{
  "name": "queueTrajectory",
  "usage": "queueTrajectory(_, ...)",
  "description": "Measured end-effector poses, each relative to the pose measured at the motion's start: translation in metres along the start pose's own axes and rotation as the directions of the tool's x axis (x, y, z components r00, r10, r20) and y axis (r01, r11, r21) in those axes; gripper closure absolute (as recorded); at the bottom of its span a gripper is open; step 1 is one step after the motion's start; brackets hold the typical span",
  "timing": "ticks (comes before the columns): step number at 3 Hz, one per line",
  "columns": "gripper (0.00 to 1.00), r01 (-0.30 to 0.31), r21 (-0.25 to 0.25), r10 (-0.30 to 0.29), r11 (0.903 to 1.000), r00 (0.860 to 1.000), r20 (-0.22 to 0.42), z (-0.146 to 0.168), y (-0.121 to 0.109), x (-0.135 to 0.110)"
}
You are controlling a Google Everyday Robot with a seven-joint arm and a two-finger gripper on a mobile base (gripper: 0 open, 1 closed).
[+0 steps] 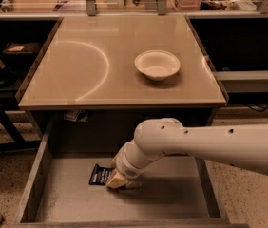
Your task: Pick rxbar blueberry from top drawer and place on counter
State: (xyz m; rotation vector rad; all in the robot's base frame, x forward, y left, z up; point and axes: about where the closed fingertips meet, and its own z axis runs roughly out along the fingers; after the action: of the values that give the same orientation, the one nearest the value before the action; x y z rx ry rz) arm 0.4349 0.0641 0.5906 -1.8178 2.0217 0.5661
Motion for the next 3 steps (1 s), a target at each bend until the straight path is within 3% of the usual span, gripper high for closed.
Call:
queueTrajectory(1, 1.00, 0.009, -0.022, -0.008, 0.9997, 1.000, 0.025, -0.003, 0.003, -0.005)
queueTrajectory(2, 1.00, -0.023, 0.016, 0.022, 0.9996, 0.998, 0.054, -0.039, -0.001, -0.013)
queueTrajectory(3, 1.00, -0.055, 0.094, 0.052, 0.9940, 0.998, 0.033, -0.091, -0.014, -0.020)
